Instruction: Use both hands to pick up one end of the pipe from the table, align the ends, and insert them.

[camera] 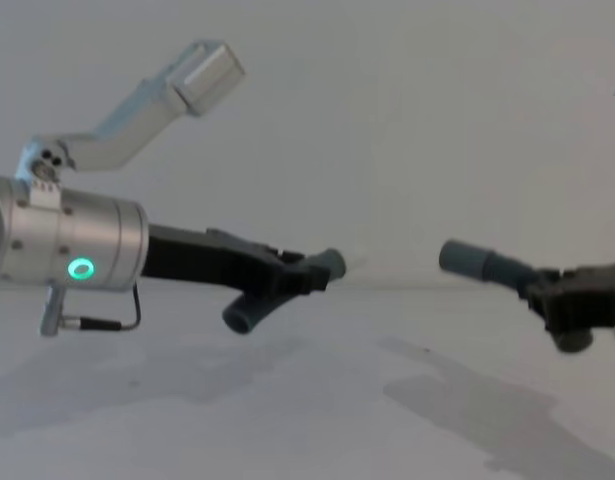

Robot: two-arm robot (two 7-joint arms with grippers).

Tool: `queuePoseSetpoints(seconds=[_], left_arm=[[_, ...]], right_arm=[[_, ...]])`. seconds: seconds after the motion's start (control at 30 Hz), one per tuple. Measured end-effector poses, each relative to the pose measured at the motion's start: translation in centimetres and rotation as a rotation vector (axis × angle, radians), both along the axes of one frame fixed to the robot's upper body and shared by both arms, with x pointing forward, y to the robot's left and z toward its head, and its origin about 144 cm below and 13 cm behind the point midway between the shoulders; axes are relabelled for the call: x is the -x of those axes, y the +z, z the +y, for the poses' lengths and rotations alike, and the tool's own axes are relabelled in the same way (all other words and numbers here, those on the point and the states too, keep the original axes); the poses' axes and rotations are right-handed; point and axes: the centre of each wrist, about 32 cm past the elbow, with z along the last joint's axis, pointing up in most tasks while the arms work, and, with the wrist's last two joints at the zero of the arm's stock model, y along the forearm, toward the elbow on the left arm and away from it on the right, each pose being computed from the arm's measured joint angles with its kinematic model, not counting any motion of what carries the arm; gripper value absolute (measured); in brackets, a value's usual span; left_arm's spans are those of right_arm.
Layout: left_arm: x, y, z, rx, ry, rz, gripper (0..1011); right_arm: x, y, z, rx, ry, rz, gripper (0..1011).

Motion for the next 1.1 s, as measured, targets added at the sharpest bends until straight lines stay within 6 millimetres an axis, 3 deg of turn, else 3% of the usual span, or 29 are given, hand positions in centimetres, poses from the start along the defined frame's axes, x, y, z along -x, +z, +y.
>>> queuePoseSetpoints(seconds=[0.7, 1.1], left_arm=[[-2.9, 5.3, 2.7, -0.056, -0.338, -0.135, 363], [-4.7, 8.8, 2.8, -0.135, -0.534, -0.193, 363]], right_arm=[[0.0, 2.3, -4.5, 0.158, 0.135, -0.181, 116], [0.1, 2.9, -6.9, 0.228, 0.215, -0.194, 116]])
